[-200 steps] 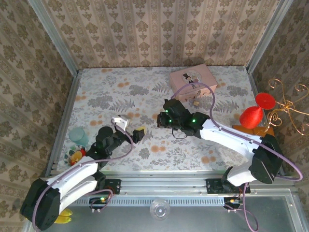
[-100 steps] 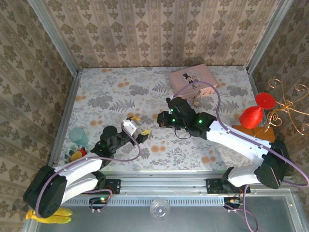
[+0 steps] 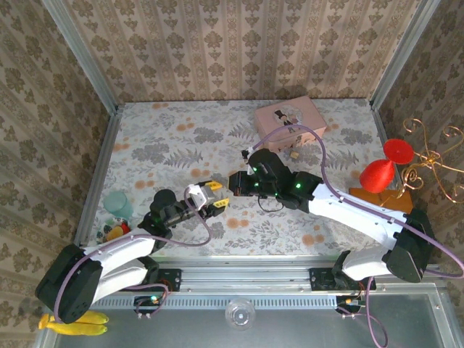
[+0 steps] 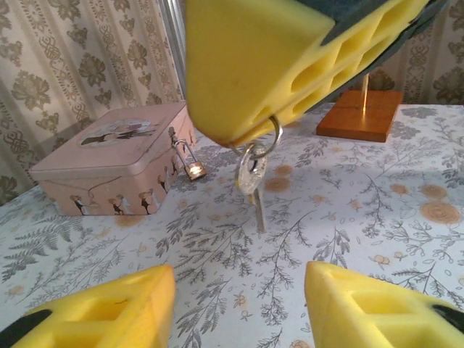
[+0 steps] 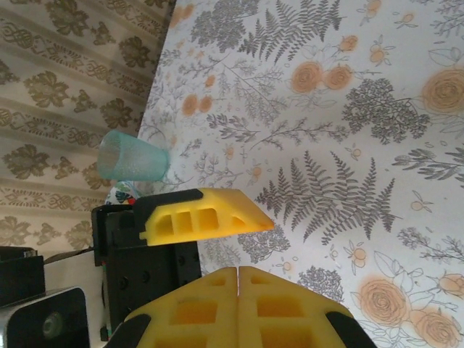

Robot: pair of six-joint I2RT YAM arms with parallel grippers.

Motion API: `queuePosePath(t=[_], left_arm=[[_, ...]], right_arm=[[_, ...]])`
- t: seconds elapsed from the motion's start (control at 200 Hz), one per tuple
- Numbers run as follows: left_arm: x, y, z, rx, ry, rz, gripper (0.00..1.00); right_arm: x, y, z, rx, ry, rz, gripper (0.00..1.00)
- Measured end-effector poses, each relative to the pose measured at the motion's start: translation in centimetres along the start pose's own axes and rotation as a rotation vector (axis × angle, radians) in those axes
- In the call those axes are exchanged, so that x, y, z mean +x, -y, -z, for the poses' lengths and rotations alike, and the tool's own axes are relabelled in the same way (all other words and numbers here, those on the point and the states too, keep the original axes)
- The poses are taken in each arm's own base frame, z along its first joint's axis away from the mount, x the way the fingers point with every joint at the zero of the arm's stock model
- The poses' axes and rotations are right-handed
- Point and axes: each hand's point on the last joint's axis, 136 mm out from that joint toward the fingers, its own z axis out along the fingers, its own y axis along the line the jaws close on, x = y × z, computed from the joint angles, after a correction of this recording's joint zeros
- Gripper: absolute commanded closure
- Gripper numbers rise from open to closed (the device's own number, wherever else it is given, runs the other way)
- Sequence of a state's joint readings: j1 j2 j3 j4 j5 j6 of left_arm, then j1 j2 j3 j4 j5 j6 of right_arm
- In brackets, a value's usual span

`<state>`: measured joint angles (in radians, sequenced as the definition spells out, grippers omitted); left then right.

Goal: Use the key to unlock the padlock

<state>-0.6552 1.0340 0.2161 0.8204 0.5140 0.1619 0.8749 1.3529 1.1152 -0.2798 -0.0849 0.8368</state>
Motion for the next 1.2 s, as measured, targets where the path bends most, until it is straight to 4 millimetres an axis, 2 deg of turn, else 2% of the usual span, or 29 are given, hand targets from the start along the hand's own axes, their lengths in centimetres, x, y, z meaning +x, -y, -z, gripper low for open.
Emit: queuePosePath(t=[0.36,0.685,0.995,1.06,1.2], left_arm=[[-0.2,0.7,0.0,0.039,0.010,0.004,0.62],[-1.6,1.0,0.5,0.055,0.052,-0.008,0.68],[-2.2,0.9,0.8,0.057,0.069,0.002,0.92],[-2.2,0.8,0.9,0.051,0.070,0.001,1.00],[-2.2,0.4,1.0,0.020,0.061,0.002,1.00]], right_arm=[[0.1,-1.4,-0.1,-0.046,0.008,0.014,1.00],[0.4,-1.3,-0.7,-0.042,-0.002,0.012,1.00],[0.5,-1.3,-0.8,-0.043,-0.004,0.014,1.00],[0.5,-1.3,-0.8,-0.042,-0.003,0.014,1.00],[0.4,-1.3,-0.8,-0.038,0.002,0.014,0.99]])
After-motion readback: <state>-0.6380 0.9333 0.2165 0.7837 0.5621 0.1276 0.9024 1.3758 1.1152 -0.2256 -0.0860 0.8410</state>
